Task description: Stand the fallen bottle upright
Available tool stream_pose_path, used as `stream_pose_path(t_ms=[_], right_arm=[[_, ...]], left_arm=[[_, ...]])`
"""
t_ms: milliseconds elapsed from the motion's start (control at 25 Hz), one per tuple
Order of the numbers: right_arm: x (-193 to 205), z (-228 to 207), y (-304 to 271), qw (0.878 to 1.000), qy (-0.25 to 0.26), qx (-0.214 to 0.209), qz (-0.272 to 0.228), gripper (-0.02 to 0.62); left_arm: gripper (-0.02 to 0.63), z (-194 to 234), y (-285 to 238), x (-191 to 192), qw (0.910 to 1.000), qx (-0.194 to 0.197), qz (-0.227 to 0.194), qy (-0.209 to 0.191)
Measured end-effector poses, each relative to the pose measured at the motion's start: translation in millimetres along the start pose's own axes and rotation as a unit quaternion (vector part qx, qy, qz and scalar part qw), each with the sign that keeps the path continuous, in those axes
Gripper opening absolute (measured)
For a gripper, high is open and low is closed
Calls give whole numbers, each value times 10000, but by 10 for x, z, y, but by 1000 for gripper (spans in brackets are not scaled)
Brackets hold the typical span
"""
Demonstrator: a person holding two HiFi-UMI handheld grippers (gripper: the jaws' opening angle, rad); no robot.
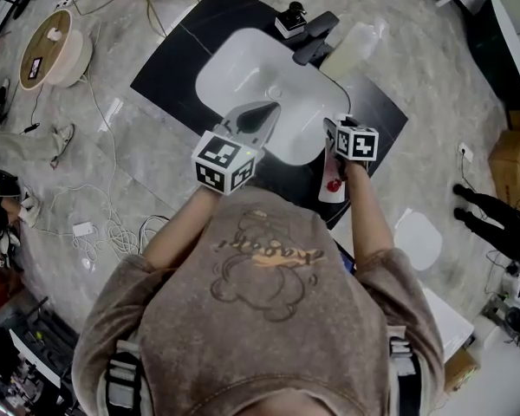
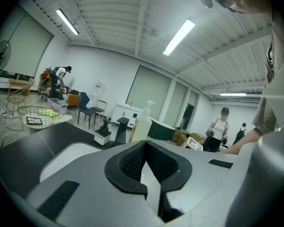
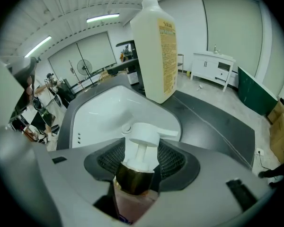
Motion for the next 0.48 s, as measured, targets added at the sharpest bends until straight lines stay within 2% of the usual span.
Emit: stream_pose_path(t_ms=[480], right_arm=[[-372,-125,503,9915,194,433,-1209,212]], left_arm=[[18,-226,-37,-1,9995,312,-44,-73]])
Point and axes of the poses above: the fingertips, and each gripper's own axes: y backward along the fingers, z to its left, x out of its underside, the point moved 3 cm from there along y, backward along the fingers, and after that the axes turned 3 degrees about y, right-handed, at the moved point
